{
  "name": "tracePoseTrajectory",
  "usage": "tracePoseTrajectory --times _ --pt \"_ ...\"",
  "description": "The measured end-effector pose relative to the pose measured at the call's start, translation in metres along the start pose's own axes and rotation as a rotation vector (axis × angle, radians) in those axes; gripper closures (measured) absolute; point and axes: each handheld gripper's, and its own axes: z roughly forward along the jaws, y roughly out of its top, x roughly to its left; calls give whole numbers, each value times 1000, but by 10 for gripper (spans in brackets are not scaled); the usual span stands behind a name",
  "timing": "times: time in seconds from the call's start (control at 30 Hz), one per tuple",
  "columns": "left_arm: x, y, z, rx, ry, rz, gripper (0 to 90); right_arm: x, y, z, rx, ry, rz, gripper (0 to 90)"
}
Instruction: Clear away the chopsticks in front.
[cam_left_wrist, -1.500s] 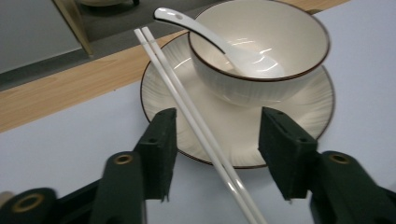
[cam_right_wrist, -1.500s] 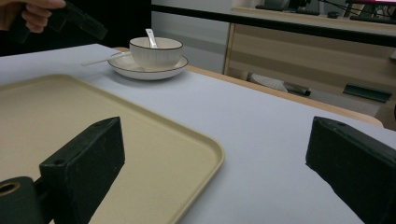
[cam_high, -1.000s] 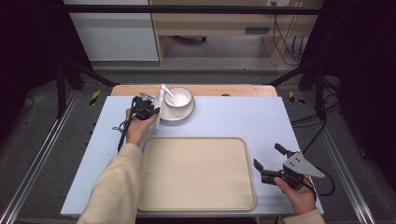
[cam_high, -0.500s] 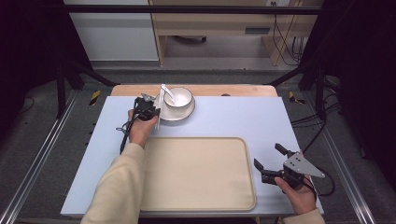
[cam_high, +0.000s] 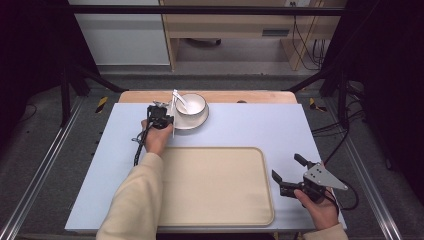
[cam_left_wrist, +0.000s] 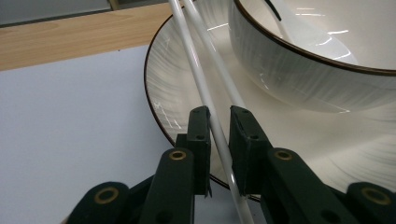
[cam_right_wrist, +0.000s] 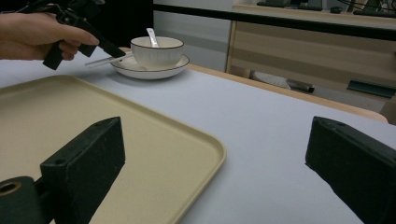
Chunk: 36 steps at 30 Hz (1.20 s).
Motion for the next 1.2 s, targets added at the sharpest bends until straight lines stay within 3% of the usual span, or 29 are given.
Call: tracePoseTrajectory --times 0.3,0.73,0.97,1.13,1.2 --pt "1 1 1 7 18 -90 829 -1 0 -1 -4 1 -1 49" --pt "4 3 -5 -5 41 -102 852 -1 0 -1 2 7 -1 49" --pt "13 5 -20 -38 45 -135 852 -1 0 -1 1 8 0 50" --pt "20 1 -42 -55 62 -174 852 0 0 0 2 9 -1 50" --pt "22 -5 -54 -60 55 -208 851 1 0 0 -1 13 0 50"
